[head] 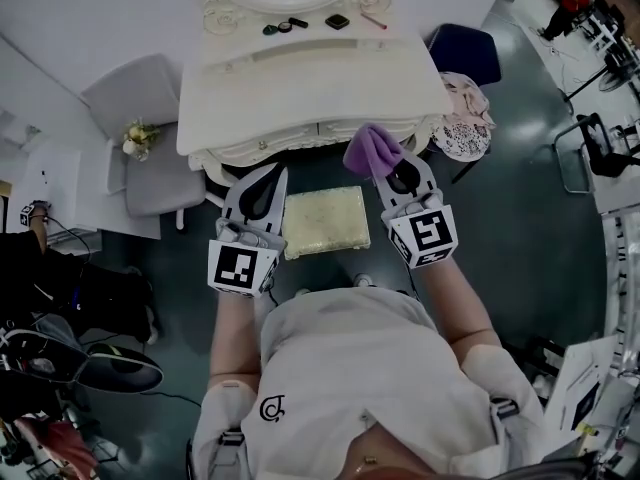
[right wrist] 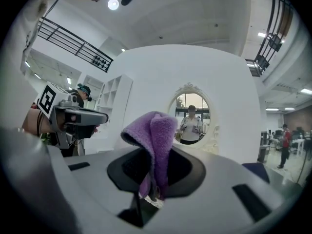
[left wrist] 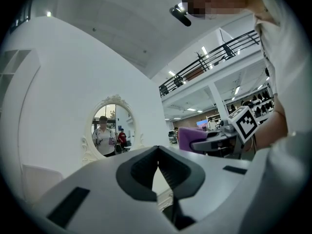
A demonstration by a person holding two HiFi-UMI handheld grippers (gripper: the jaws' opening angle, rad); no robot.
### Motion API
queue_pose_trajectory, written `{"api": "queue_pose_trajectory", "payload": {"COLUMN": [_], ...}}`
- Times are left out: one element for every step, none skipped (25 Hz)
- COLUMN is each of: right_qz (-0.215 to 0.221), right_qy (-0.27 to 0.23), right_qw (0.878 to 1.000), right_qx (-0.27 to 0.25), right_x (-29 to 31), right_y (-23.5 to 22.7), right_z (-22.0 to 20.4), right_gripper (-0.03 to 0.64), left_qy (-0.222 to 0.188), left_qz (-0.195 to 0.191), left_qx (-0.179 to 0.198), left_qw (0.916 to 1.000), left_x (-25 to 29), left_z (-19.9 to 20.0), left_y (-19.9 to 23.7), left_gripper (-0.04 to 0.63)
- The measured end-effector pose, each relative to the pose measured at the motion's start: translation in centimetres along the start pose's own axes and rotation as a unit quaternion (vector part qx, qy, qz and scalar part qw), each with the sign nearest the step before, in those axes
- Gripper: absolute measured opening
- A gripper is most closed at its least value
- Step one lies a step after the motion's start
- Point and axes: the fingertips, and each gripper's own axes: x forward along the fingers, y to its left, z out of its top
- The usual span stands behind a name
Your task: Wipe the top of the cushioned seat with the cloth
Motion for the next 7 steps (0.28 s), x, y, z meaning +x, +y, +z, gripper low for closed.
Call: {"api": "queue_pose_trajectory", "payload": {"right_qz": [0.004,0.006,0.007,0.006,0.006,0.007,0.007], "right_qy": [0.0,0.0,0.001,0.003,0.005,0.006,0.007], "right_qw": [1.0,1.0,1.0,1.0,1.0,1.0,1.0], "right_qx": [-0.002,-0.003,-0.004,-0.004,-0.005,-0.005,-0.005], "right_x": [0.0,0.0,0.0,0.0,0.0,-0.1,-0.1], "right_y": [0.2,0.3,0.3,0.3,0.3,0.3,0.3], "right_z": [0.0,0.0,-0.1,-0.1,-0.2,-0.2,-0.3], "right_gripper": [0.074,0.074,0.074,0.074,0.074,0.074,0.074], "left_qy": [-0.001,0.0,0.004,0.009,0.012,0.015,0.018], "left_qz": [-0.001,-0.001,-0.002,-0.003,-0.003,-0.004,-0.004], "left_qx": [-0.001,-0.003,-0.003,-0.003,-0.004,-0.004,-0.005], "left_qw": [1.0,1.0,1.0,1.0,0.9999,0.9999,0.9998], "left_x": [0.0,-0.1,-0.2,-0.3,-0.4,-0.5,-0.5], "left_z": [0.1,-0.1,-0.4,-0.8,-1.2,-1.4,-1.6], "left_y": [-0.1,-0.2,-0.3,-0.4,-0.5,-0.6,-0.7], "left_gripper": [0.014,0.014,0.014,0.013,0.014,0.014,0.014]}}
